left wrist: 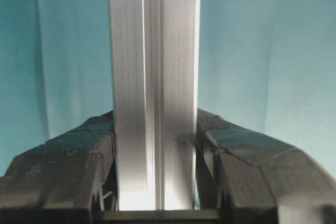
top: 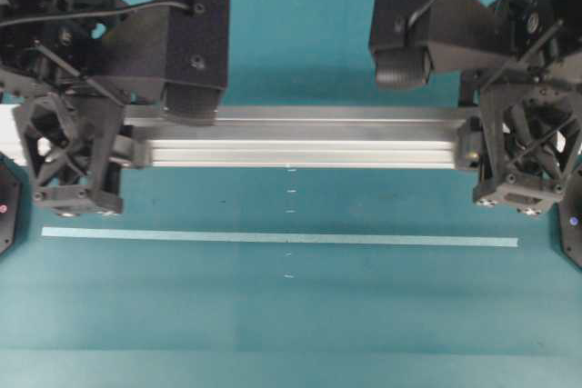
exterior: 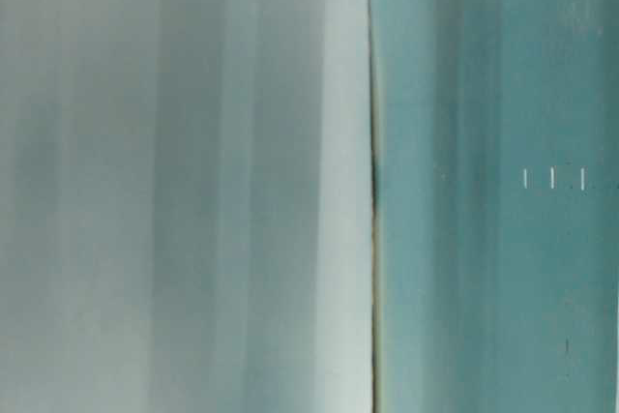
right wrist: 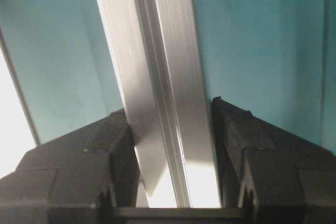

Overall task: Lift the metal rail with both hands.
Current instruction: 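Lower the held rail with both grippers onto the table beside the strip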

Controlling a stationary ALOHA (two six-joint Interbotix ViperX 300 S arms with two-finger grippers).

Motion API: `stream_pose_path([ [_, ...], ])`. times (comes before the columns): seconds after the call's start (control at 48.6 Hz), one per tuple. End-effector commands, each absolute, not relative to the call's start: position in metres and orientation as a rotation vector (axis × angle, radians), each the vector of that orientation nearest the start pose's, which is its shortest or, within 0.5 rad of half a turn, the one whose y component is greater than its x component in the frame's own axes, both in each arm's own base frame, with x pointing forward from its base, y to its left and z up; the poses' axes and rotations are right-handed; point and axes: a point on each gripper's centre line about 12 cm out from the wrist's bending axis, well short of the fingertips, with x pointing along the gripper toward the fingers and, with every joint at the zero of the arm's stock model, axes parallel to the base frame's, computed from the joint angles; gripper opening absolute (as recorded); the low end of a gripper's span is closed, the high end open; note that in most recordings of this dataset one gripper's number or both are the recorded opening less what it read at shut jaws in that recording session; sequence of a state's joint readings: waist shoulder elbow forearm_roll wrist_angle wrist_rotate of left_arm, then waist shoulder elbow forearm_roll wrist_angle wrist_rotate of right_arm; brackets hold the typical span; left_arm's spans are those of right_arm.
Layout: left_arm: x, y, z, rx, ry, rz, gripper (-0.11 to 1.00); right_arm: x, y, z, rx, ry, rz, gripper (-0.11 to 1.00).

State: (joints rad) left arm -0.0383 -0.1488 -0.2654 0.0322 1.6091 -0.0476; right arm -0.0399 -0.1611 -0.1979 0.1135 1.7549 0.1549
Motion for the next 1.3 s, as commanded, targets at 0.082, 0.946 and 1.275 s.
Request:
stream_pose_path([
  [0.082,0.340,-0.009,0.420,0.001,1.165,0.021,0.32,0.319,-0.008,0.382,0.243,1.479,-0.068,0.40],
  [0.946,0.342,-0.004,0.245,-0.002,1.265,0.030,0.32,0.324,0.004,0.225,0.221,1.497,-0.062,0.40],
  [1.275,0.345,-0.003,0.198,-0.030,1.270,0.047,0.32,0.329,0.007,0.178,0.181,1.473,-0.037,0.40],
])
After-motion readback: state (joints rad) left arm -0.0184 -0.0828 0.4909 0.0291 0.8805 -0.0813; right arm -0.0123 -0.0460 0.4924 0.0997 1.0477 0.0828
